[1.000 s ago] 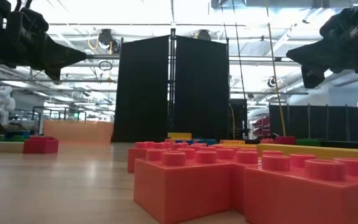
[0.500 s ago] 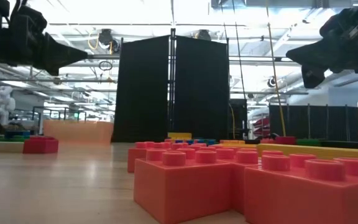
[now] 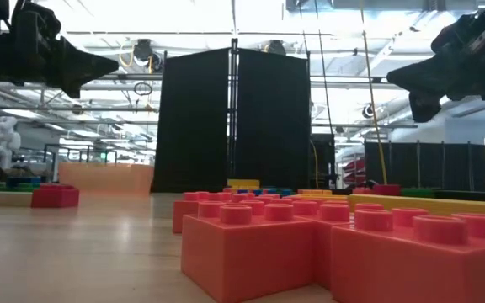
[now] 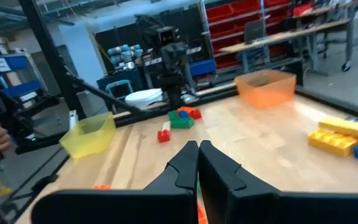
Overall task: Sort blocks by size
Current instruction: Put the orange 4 stud game piece into the orange bin
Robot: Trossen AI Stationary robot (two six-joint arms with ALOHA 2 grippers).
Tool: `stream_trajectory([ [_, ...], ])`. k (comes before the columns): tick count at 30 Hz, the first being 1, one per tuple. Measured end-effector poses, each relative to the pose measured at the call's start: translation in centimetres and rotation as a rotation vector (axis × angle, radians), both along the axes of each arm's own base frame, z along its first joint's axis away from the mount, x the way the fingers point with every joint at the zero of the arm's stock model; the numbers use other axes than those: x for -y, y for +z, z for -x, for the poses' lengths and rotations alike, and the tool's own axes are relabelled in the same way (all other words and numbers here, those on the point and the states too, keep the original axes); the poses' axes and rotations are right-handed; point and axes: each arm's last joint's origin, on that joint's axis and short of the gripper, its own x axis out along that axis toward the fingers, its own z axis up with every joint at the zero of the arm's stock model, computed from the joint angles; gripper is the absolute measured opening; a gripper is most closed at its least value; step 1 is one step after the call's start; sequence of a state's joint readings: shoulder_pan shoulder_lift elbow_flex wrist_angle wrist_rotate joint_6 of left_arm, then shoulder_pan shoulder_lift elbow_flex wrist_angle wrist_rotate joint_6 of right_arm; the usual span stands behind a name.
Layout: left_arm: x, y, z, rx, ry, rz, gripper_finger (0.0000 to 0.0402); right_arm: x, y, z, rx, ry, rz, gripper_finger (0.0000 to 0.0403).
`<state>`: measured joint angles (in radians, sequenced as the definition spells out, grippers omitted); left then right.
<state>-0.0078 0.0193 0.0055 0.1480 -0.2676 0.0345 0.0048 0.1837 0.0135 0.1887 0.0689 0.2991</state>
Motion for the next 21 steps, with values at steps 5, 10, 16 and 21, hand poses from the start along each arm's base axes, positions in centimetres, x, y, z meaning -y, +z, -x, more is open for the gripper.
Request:
stream_trajectory([
  [5,0.0,0.0,0.0,0.0,0.0,0.0,0.0,0.0,0.1,0.0,0.009,-0.013,-0.007,0.0008],
  [10,0.0,0.0,0.0,-0.001,0.011,-0.001,0.0,0.4,0.2,0.0,0.029,-0.141,-0.042,0.0008],
  [16,-0.2,-0.1,0.0,-0.01,0.078,0.012,0.0018,0.7,1.3,0.0,0.094,-0.206,-0.019,0.0008],
  [21,-0.7,0.2,0.0,-0.017,0.156,0.017,0.0062,1.2,3.0,-0.4,0.084,-0.271,0.002,0.0008],
])
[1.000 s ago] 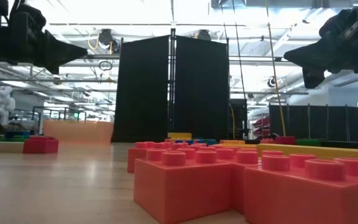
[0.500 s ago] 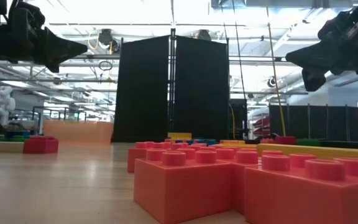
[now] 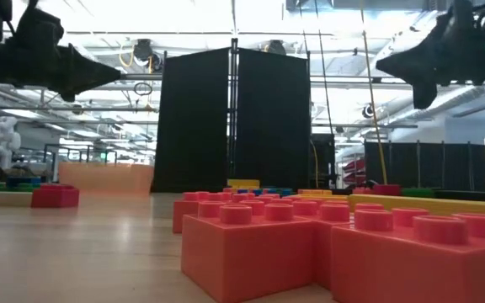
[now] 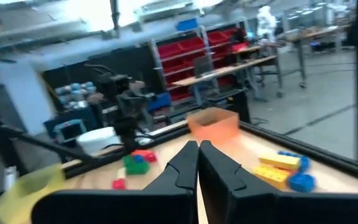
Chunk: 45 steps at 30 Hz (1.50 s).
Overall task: Sort blocks by size
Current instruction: Put the orange 4 stud game piece into the orange bin
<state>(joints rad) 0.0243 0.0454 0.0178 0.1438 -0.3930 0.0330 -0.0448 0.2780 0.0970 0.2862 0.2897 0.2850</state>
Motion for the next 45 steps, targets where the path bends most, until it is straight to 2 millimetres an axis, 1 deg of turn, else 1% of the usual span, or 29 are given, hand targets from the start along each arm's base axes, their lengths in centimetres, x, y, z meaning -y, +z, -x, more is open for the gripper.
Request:
stream_trajectory([
  [3,-0.3,0.9,0.1,0.018,0.035,-0.003,0.0083,0.4,0.6,-0.5,-0.053,-0.057,0.01,0.0008],
  [5,-0.5,1.2,0.1,0.013,0.054,-0.003,0.009,0.8,1.1,-0.8,-0.082,-0.098,0.015,0.0008],
  [10,-1.0,1.6,-0.1,-0.017,0.101,-0.005,0.0093,1.8,2.9,-1.9,-0.128,-0.169,0.032,0.0008],
  [14,-1.5,2.1,-0.4,-0.052,0.143,-0.004,0.0093,2.9,4.4,-3.1,-0.197,-0.225,0.051,0.0008],
  [20,-2.5,4.2,-1.1,-0.096,0.154,-0.006,0.0093,4.7,7.1,-4.4,-0.263,-0.315,0.064,0.0009],
  [24,-3.1,5.5,-1.7,-0.168,0.135,0.019,0.0093,5.6,8.0,-4.6,-0.329,-0.355,0.047,0.0009],
  [27,-3.3,5.7,-2.4,-0.218,0.101,0.05,0.0093,6.0,7.9,-4.7,-0.376,-0.371,0.035,0.0009],
  [34,-3.7,5.2,-3.6,-0.275,0.081,0.11,0.0093,7.1,5.5,-4.9,-0.557,-0.41,-0.075,0.0009],
  [37,-3.8,5.6,-4.1,-0.281,0.062,0.122,0.0093,7.5,4.8,-5.1,-0.592,-0.37,-0.127,0.0009],
  [39,-3.9,5.8,-4.4,-0.284,0.052,0.137,0.0093,7.8,4.5,-5.2,-0.602,-0.352,-0.153,0.0009],
  [43,-4.2,6.1,-5.1,-0.309,0.056,0.132,0.0093,8.5,4.0,-4.9,-0.633,-0.39,-0.203,0.0009],
  [45,-4.5,6.0,-5.4,-0.334,0.069,0.128,0.0093,8.8,4.2,-4.7,-0.681,-0.412,-0.239,0.0009],
])
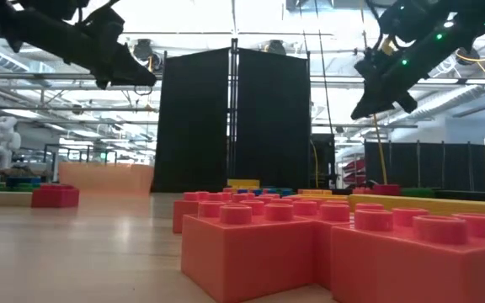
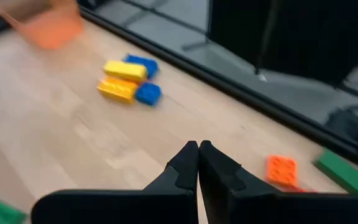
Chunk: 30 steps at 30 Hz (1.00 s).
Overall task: Sort blocks by size
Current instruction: Put the orange 4 stud game piece into the orange bin
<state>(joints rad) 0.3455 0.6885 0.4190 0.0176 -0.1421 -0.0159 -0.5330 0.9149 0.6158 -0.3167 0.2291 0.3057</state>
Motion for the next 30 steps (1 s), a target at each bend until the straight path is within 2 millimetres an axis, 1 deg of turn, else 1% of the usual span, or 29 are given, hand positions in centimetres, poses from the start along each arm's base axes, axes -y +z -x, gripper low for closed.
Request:
stream_trajectory([
  [4,-1.1,-0.3,-0.8,-0.066,0.03,-0.014,0.0093,0.8,1.1,-0.2,-0.067,-0.027,-0.038,0.0009],
  [8,-2.5,-0.7,-1.7,-0.135,0.06,-0.029,0.0093,1.8,3.0,-0.8,-0.092,-0.039,-0.033,0.0009],
  [11,-3.8,-0.8,-2.4,-0.183,0.057,-0.034,0.0093,2.6,4.2,-1.1,-0.155,-0.042,-0.038,0.0009],
  [14,-5.1,-0.7,-3.1,-0.208,0.033,-0.013,0.0093,3.5,4.6,-1.4,-0.224,-0.049,-0.059,0.0009],
  [17,-6.1,-0.5,-3.6,-0.261,0.019,0.038,0.0093,4.3,4.3,-1.6,-0.297,-0.044,-0.083,0.0009],
  [21,-6.7,-1.1,-3.9,-0.341,0.022,0.094,0.0093,4.9,3.3,-1.8,-0.421,-0.003,-0.118,0.002],
  [24,-6.9,-1.1,-4.1,-0.346,0.027,0.094,0.0093,5.2,2.4,-2.0,-0.495,0.033,-0.139,0.0041],
  [30,-6.5,-1.2,-4.4,-0.353,0.01,0.091,0.0093,5.7,0.9,-2.6,-0.61,0.115,-0.149,0.0101],
])
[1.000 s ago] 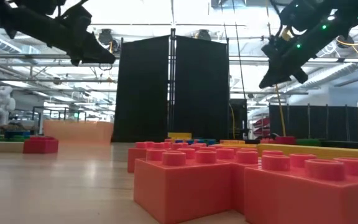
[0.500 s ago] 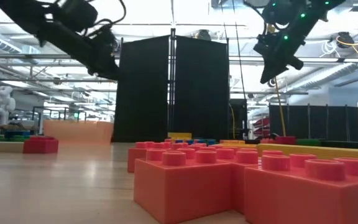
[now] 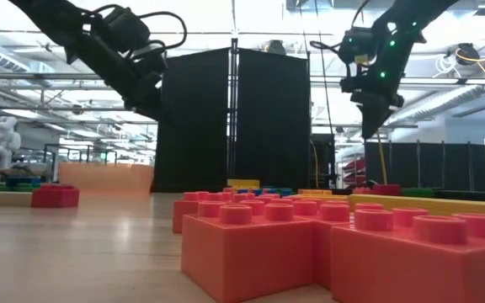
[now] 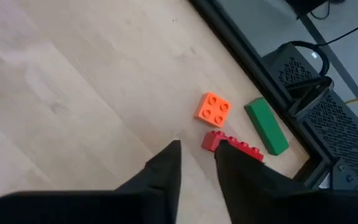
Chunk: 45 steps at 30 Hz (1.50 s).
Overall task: Sort blocks by size
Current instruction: Put the orange 4 stud game piece into the orange bin
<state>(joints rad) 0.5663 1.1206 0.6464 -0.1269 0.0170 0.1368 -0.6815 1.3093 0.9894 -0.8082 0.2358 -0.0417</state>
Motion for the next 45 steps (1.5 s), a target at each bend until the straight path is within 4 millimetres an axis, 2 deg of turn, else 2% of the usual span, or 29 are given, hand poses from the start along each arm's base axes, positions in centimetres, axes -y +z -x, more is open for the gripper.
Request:
stream_trajectory([
  [4,0.4,-0.3,0.0,-0.029,-0.017,0.017,0.0093,0.4,-0.7,-0.3,-0.045,0.011,0.006,0.0137],
  [9,0.5,-0.3,-0.1,-0.033,-0.019,0.019,0.0093,0.8,-1.2,-1.1,-0.045,0.024,-0.035,0.0161],
  [21,0.4,-0.1,-0.2,-0.049,-0.066,-0.065,0.0093,3.9,2.0,-5.3,0.061,0.132,-0.025,0.0167],
  [25,0.3,-0.1,-0.1,-0.072,-0.039,-0.086,0.0093,4.8,1.1,-6.8,0.056,0.14,-0.031,0.0167],
  [29,0.2,-0.4,0.2,-0.111,0.05,-0.065,0.0093,4.8,-0.3,-7.9,0.023,0.159,-0.061,0.0167],
  [35,0.4,-0.6,0.2,-0.107,0.04,-0.03,0.0093,3.2,-0.4,-8.5,0.03,0.162,-0.123,0.0167],
  [40,1.7,-0.7,-0.3,-0.067,-0.104,0.072,0.0093,0.3,1.2,-8.5,0.06,0.195,-0.186,0.0167],
  [45,3.6,-1.1,-0.9,-0.097,-0.192,0.129,0.0093,-2.7,2.2,-8.8,0.068,0.21,-0.215,0.0167],
])
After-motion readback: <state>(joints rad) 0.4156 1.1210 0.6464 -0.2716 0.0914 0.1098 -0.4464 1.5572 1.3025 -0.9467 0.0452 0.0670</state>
